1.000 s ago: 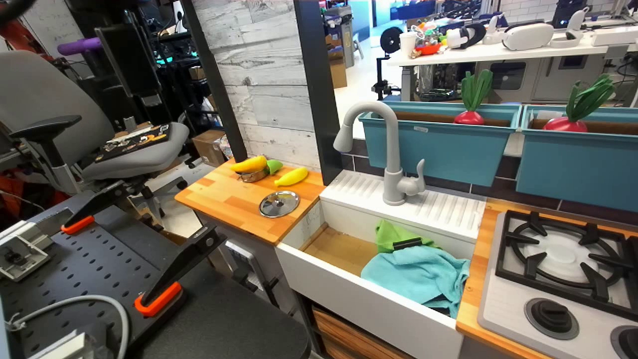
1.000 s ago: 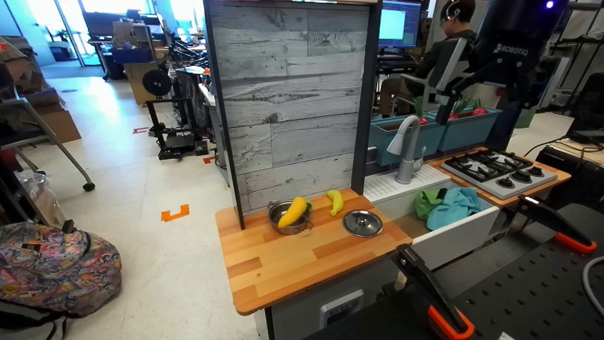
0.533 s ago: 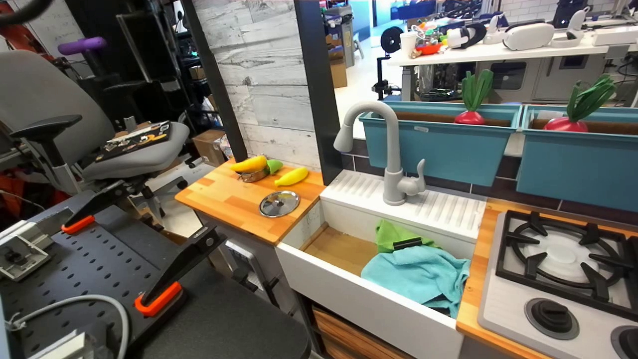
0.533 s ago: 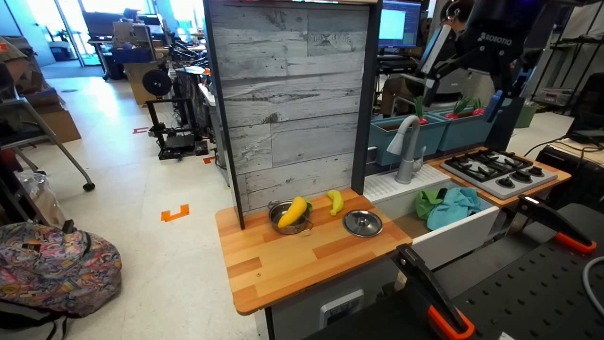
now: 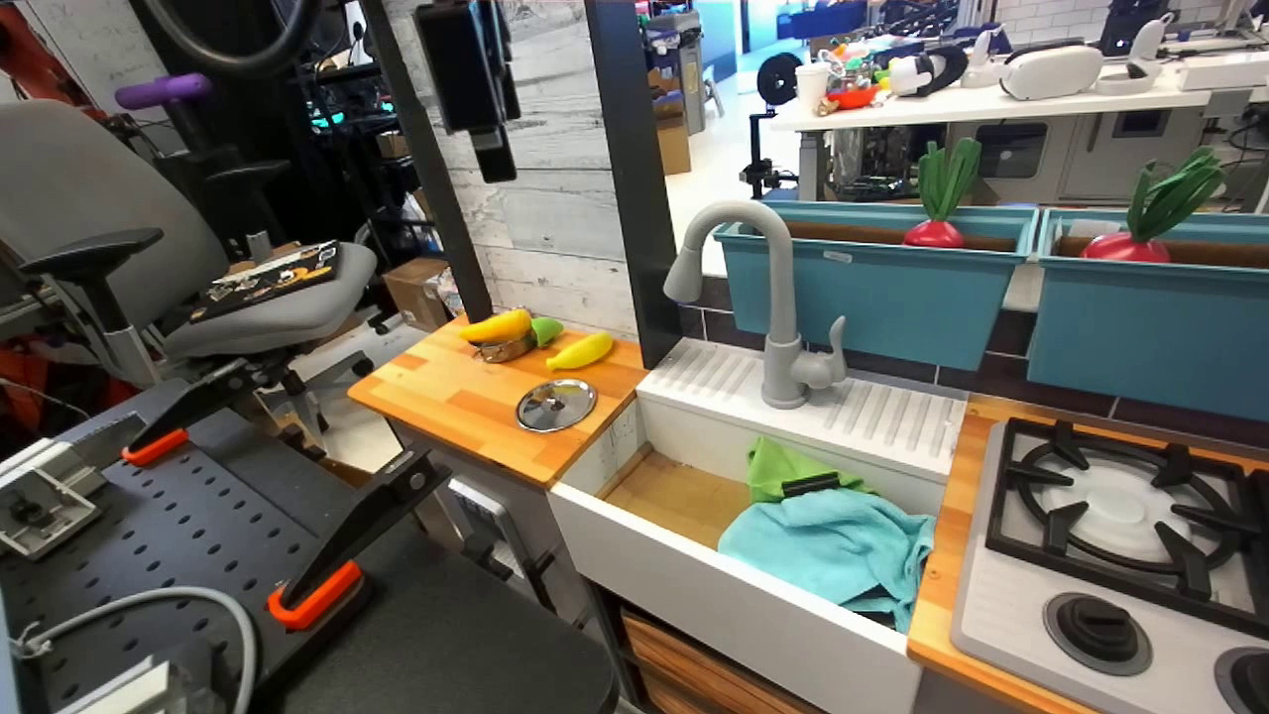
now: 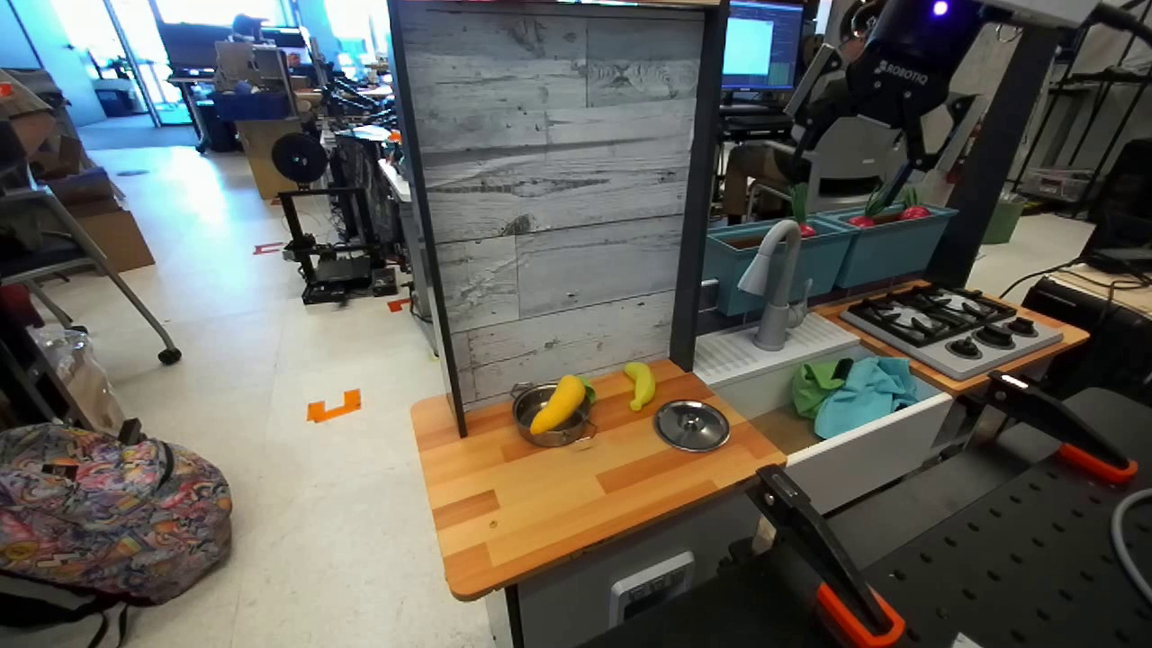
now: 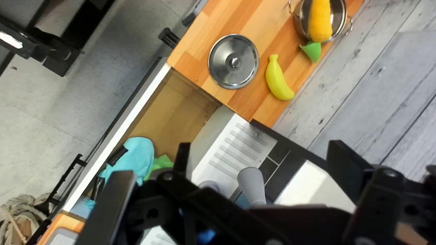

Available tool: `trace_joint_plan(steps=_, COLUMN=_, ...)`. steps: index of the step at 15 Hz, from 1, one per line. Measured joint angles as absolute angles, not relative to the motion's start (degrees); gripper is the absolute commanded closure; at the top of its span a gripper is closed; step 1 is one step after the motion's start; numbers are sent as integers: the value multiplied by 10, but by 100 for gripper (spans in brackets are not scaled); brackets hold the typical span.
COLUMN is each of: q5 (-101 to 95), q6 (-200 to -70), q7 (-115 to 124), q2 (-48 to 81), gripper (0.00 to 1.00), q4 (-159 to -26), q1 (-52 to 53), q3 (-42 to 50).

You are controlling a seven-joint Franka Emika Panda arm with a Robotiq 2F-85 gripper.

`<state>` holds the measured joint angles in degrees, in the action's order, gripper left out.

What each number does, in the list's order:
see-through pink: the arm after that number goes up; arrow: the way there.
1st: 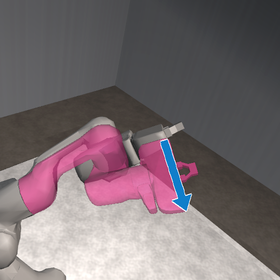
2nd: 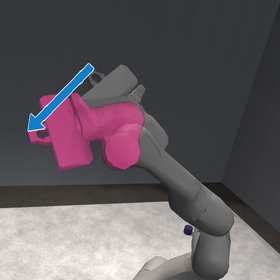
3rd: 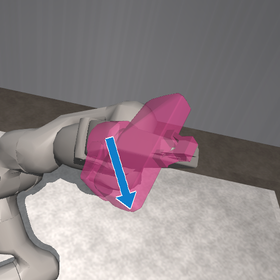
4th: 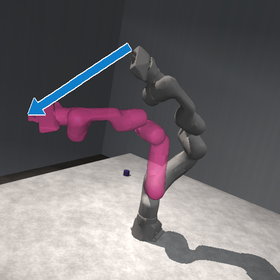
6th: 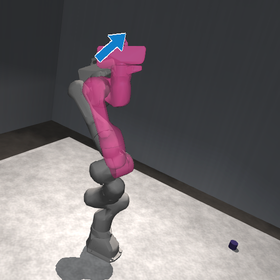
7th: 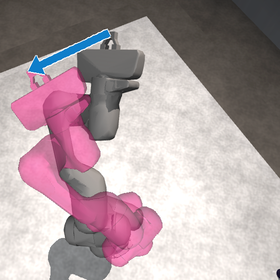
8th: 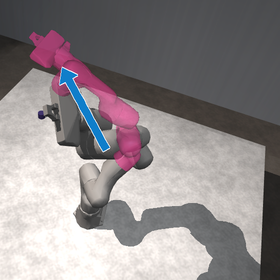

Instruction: Turn the tap nozzle to the right

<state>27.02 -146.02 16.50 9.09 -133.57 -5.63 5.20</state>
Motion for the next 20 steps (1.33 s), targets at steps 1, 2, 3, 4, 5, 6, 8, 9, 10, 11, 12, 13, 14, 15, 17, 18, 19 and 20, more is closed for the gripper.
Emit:
trace_joint_plan(steps=1, q5=274, q6=-1464, q7=177, q2=108, gripper=0, q4=-1319, q1=-60, q3=54)
trace_joint_plan(steps=2, q5=275, q6=-1469, q7=191, q2=125, gripper=0, q4=-1303, q1=-63, q3=55)
trace_joint_plan(steps=3, q5=275, q6=-1477, q7=207, q2=142, gripper=0, q4=-1289, q1=-65, q3=56)
trace_joint_plan(steps=4, q5=275, q6=-1485, q7=226, q2=160, gripper=0, q4=-1274, q1=-67, q3=57)
trace_joint_plan(steps=5, q5=275, q6=-1492, q7=245, q2=176, gripper=0, q4=-1260, q1=-67, q3=59)
trace_joint_plan(steps=6, q5=275, q6=-1501, q7=265, q2=193, gripper=0, q4=-1246, q1=-67, q3=60)
trace_joint_plan(steps=8, q5=275, q6=-1516, q7=305, q2=224, gripper=0, q4=-1218, q1=-66, q3=61)
trace_joint_plan(steps=9, q5=275, q6=-1524, q7=323, q2=239, gripper=0, q4=-1206, q1=-65, q3=62)
trace_joint_plan(steps=10, q5=274, q6=-1531, q7=341, q2=253, gripper=0, q4=-1193, q1=-63, q3=64)
trace_joint_plan(steps=11, q5=272, q6=-1534, q7=357, q2=265, gripper=0, q4=-1181, q1=-60, q3=66)
trace_joint_plan(steps=12, q5=270, q6=-1539, q7=373, q2=276, gripper=0, q4=-1170, q1=-57, q3=70)
trace_joint_plan(steps=13, q5=265, q6=-1542, q7=389, q2=287, gripper=0, q4=-1160, q1=-53, q3=73)
trace_joint_plan(steps=14, q5=260, q6=-1543, q7=406, q2=297, gripper=0, q4=-1149, q1=-49, q3=77)
trace_joint_plan(steps=15, q5=254, q6=-1543, q7=420, q2=307, gripper=0, q4=-1138, q1=-45, q3=81)
trace_joint_plan(steps=17, q5=236, q6=-1544, q7=452, q2=326, gripper=0, q4=-1119, q1=-36, q3=89)
trace_joint_plan(steps=18, q5=226, q6=-1544, q7=467, q2=335, gripper=0, q4=-1110, q1=-31, q3=93)
trace_joint_plan(steps=19, q5=216, q6=-1544, q7=483, q2=343, gripper=0, q4=-1101, q1=-26, q3=97)
trace_joint_plan(steps=20, q5=207, q6=-1544, q7=496, q2=352, gripper=0, q4=-1093, q1=-21, q3=101)
